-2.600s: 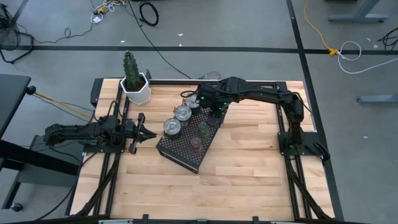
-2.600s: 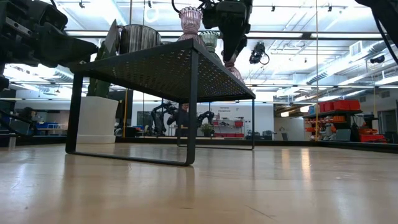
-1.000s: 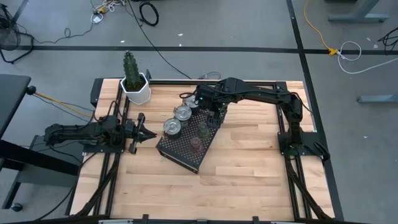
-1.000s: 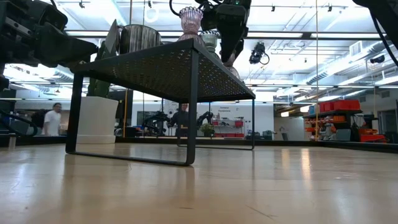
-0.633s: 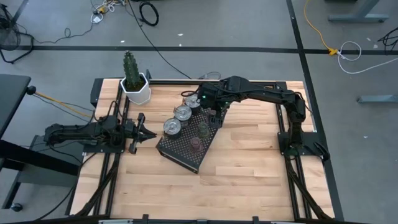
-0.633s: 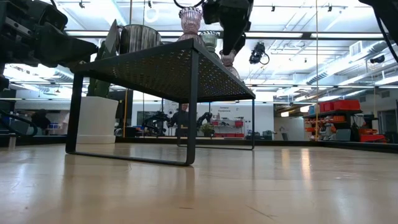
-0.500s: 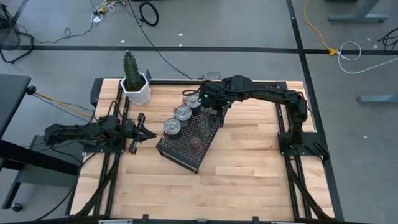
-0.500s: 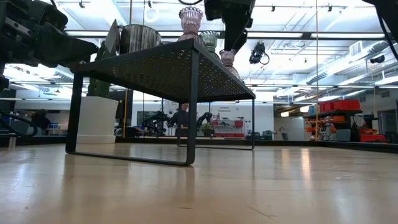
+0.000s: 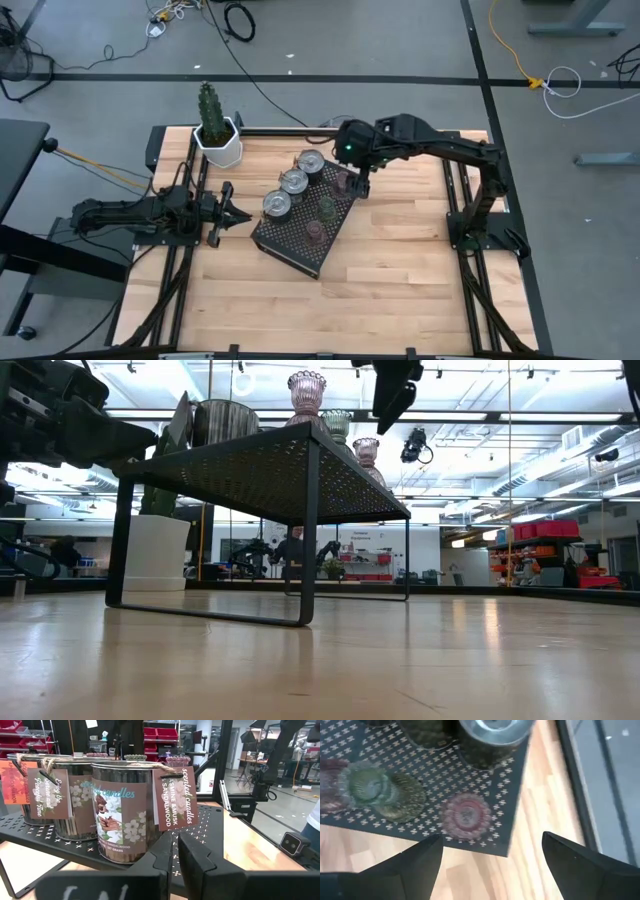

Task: Pick & Place candle stick holders
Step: Put the purple candle holder on the shelf

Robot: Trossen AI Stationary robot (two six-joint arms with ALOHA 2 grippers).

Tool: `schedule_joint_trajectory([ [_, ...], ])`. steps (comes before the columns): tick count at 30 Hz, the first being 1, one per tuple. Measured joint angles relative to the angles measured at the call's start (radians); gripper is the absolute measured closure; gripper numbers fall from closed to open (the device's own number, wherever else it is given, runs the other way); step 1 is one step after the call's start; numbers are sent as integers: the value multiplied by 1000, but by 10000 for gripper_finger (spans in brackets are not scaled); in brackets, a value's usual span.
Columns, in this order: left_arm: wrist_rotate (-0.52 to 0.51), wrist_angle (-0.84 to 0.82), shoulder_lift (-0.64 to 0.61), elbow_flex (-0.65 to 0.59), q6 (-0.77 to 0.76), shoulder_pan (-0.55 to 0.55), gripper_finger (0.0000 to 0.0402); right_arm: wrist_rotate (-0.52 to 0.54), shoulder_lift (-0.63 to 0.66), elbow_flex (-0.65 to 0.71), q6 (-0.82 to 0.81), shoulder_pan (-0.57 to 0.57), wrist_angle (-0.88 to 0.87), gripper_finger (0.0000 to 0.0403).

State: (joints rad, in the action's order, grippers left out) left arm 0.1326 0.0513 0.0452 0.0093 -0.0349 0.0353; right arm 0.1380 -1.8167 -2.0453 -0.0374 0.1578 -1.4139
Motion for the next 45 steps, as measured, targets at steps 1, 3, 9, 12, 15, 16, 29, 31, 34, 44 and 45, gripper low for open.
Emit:
schedule_joint_trajectory([
  [1, 0, 0, 0, 0, 0, 0, 367, 12, 5, 0, -1, 0, 0, 64],
  [3, 0, 0, 0, 0, 0, 0, 367, 28, 10, 0, -1, 7, 0, 64],
  [9, 0, 0, 0, 0, 0, 0, 367, 30, 10, 0, -7, 49, 0, 77],
  [12, 0, 0, 0, 0, 0, 0, 367, 30, 10, 0, -7, 73, 5, 96],
  [15, 0, 0, 0, 0, 0, 0, 367, 28, 10, 0, -7, 94, 16, 122],
  [16, 0, 0, 0, 0, 0, 0, 367, 28, 10, 0, -7, 101, 22, 131],
  [29, 0, 0, 0, 0, 0, 0, 367, 28, 6, 46, -8, 136, 76, 245],
  [31, 0, 0, 0, 0, 0, 0, 367, 28, 6, 76, -8, 136, 83, 259],
  [34, 0, 0, 0, 0, 0, 0, 367, 28, 6, 117, -8, 137, 95, 279],
  [44, 0, 0, 0, 0, 0, 0, 367, 27, 86, 310, -26, 150, 246, 361],
  [45, 0, 0, 0, 0, 0, 0, 367, 25, 99, 332, -26, 149, 262, 370],
])
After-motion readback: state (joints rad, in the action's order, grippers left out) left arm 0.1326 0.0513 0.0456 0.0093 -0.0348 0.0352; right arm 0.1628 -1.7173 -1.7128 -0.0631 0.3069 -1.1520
